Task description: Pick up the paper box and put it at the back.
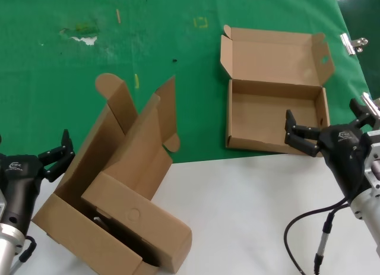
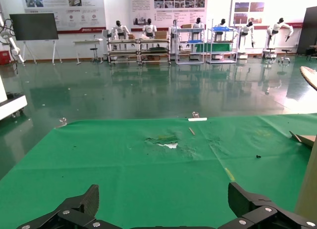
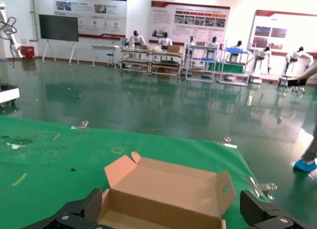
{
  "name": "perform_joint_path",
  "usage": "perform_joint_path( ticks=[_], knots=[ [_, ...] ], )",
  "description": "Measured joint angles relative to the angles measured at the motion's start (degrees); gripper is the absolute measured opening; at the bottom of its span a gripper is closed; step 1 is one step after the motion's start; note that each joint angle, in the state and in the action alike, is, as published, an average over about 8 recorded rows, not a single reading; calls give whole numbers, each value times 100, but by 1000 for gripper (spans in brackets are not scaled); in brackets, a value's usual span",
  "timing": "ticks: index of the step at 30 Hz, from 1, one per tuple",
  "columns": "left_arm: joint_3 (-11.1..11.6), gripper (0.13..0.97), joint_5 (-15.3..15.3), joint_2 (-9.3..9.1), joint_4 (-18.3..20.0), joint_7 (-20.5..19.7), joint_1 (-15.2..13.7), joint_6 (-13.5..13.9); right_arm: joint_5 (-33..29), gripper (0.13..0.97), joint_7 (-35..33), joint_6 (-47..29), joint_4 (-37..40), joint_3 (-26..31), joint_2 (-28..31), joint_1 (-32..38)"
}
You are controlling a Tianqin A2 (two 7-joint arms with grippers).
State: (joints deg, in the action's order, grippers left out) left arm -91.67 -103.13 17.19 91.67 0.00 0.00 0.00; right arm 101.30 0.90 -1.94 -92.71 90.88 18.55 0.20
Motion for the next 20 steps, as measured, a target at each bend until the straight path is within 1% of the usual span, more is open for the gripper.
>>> perform_joint_path(
  ticks=[6, 15, 20],
  knots=[
    [0, 925, 0, 0, 0, 0, 0, 0, 75, 966, -37, 80, 43, 33, -56, -8],
    [0, 965, 0, 0, 0, -3, 0, 0, 78, 966, -38, 83, 44, 34, -58, -8],
    [0, 965, 0, 0, 0, -2, 0, 0, 78, 966, -38, 83, 44, 34, -58, -8]
  ],
)
